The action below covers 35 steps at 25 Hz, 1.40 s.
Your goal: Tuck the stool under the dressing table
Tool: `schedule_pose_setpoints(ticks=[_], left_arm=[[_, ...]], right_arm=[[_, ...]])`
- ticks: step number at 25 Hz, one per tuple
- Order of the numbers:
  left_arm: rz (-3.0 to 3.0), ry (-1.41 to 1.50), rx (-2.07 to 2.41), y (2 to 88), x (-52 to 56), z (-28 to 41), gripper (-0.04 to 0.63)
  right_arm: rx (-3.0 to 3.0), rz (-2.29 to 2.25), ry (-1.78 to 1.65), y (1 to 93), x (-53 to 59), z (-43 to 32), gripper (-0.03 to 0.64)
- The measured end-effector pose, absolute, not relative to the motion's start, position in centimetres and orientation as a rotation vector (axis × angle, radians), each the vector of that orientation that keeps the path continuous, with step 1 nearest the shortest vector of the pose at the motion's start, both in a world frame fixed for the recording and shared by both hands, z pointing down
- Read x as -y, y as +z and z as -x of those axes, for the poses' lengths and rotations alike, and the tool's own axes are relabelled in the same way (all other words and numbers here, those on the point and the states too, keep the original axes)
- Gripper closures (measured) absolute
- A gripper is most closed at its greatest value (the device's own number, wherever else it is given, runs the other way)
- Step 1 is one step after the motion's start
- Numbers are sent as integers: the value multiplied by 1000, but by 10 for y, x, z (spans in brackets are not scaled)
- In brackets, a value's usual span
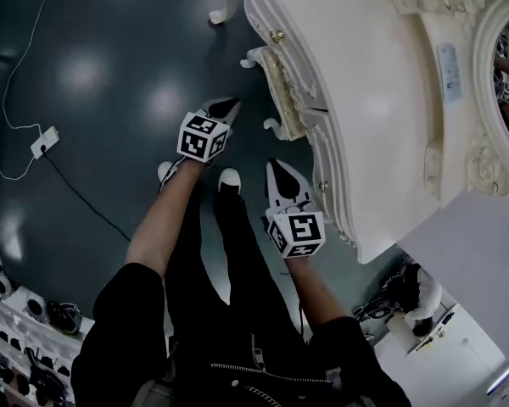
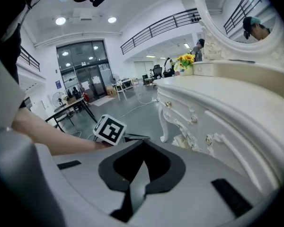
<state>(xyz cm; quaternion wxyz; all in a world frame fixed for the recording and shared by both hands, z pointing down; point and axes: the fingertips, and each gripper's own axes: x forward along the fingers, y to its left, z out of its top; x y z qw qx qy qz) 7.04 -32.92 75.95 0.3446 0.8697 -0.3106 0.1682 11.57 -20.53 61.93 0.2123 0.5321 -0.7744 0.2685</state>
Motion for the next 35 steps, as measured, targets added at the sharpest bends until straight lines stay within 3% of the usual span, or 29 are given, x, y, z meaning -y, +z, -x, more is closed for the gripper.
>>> schedule_pose_setpoints(ticks=[9, 19, 27, 35], left_arm=[[-2445, 426, 952, 586, 305, -28, 574], [-2656, 393, 1070, 415, 275, -39, 574], [-2741, 346, 1129, 335, 253, -38, 574], [-2764, 314, 1180, 313, 238, -34, 574]], right_arm=[[2284, -1547, 579, 509, 224, -119, 612], [2388, -1541, 327, 388, 219, -157, 612], [2455, -1583, 216, 328, 201, -174, 614], [2489, -1601, 135, 300, 197, -184, 614]])
